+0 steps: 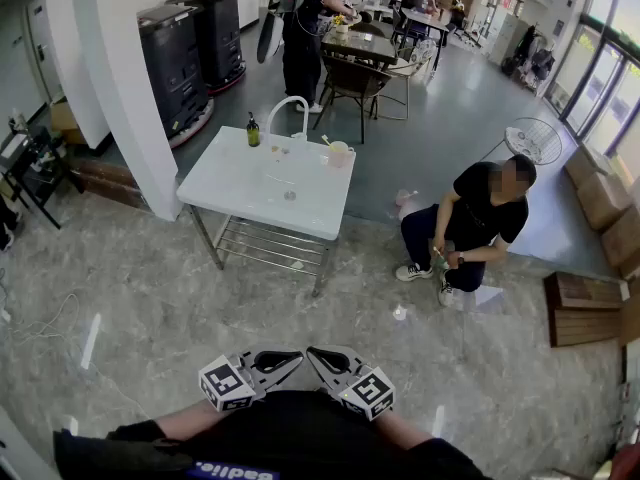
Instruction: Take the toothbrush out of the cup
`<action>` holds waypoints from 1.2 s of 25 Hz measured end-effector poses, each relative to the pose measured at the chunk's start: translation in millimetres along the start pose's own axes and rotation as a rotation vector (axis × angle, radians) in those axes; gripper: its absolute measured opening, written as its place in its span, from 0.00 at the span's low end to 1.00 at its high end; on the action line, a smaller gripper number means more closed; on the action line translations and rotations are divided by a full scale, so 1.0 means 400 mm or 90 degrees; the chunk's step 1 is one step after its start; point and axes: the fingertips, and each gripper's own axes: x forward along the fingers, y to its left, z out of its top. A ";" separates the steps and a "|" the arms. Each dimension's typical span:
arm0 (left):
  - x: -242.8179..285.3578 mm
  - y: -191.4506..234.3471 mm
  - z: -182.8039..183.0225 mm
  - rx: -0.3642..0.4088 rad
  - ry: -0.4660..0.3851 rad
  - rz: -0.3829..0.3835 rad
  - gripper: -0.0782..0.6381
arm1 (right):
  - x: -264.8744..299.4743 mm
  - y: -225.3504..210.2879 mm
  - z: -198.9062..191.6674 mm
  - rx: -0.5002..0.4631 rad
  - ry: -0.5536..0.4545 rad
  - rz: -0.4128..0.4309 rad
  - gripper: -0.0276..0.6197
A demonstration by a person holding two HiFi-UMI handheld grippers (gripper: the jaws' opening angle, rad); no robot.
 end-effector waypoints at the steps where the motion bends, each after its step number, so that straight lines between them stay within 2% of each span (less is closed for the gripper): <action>1: 0.000 -0.001 -0.002 -0.001 0.000 0.000 0.12 | 0.000 0.001 -0.001 -0.001 0.001 0.001 0.06; 15: 0.000 0.000 -0.008 0.000 -0.002 0.006 0.12 | -0.001 0.001 -0.002 -0.005 -0.005 0.003 0.06; 30: 0.059 0.021 0.004 -0.010 0.003 0.023 0.12 | -0.026 -0.066 0.012 -0.002 -0.019 0.007 0.06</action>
